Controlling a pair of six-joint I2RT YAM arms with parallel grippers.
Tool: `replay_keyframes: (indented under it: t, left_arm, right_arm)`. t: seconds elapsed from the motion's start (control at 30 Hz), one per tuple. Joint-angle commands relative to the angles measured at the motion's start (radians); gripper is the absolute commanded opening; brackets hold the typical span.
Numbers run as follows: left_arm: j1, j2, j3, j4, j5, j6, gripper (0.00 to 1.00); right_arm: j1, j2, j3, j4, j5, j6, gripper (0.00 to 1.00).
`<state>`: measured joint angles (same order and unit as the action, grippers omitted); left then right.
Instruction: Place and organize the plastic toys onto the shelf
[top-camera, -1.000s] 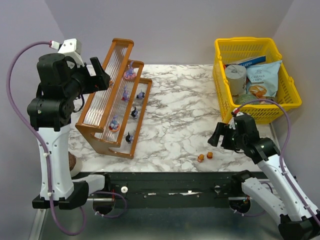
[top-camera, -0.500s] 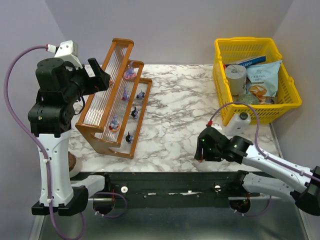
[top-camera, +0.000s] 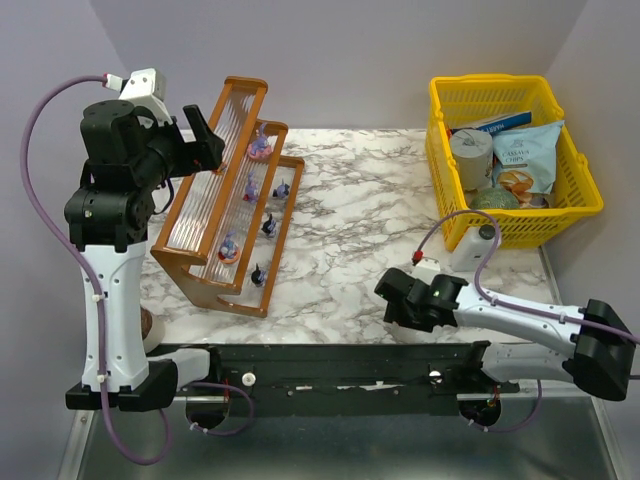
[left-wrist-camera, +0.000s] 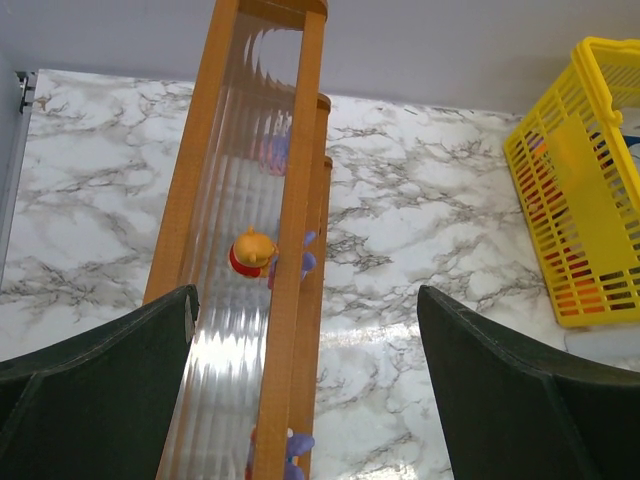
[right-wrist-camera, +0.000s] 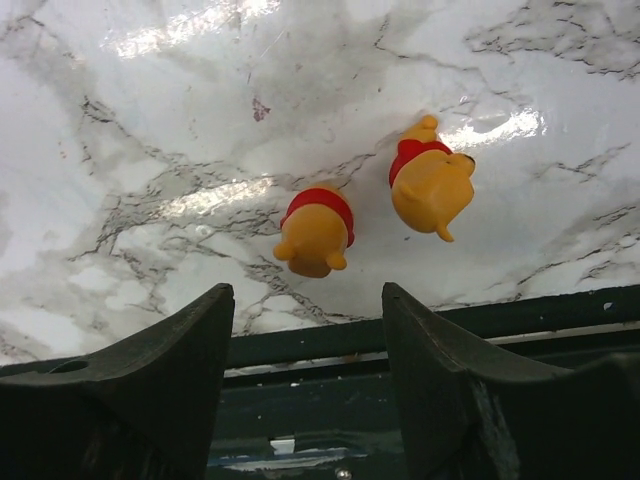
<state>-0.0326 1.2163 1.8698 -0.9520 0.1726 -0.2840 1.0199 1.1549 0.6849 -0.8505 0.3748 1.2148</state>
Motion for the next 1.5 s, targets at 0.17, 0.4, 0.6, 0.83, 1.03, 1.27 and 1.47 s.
replay_keyframes:
  t: [0.17, 0.4, 0.6, 0.83, 1.03, 1.27, 1.47]
  left_arm:
    - [0.007, 0.008, 0.011, 0.045, 0.033, 0.025, 0.99]
    - [0.005, 0.008, 0.008, 0.055, 0.036, 0.032, 0.99]
    - [0.003, 0.005, 0.0, 0.058, 0.035, 0.037, 0.99]
    - [-0.009, -0.001, -0.012, 0.052, 0.015, 0.048, 0.99]
    - [-0.015, -0.008, -0.021, 0.052, 0.004, 0.052, 0.99]
    - [-0.016, -0.015, -0.043, 0.052, -0.001, 0.059, 0.99]
    - [-0.016, -0.017, -0.044, 0.053, -0.007, 0.062, 0.99]
  right_arm:
    - [0.006, 0.117, 0.001, 0.079, 0.099, 0.041, 0.67]
    - [0.005, 0.166, 0.005, 0.122, 0.134, 0.008, 0.64]
    - [0.005, 0.212, 0.001, 0.133, 0.131, 0.031, 0.59]
    - [0.003, 0.218, 0.007, 0.13, 0.138, 0.029, 0.51]
    - [0.005, 0.216, 0.03, 0.152, 0.159, -0.044, 0.35]
    - [0.005, 0.209, 0.102, 0.261, 0.105, -0.402, 0.13]
    - [0.005, 0.187, 0.275, 0.24, 0.0, -0.751, 0.04]
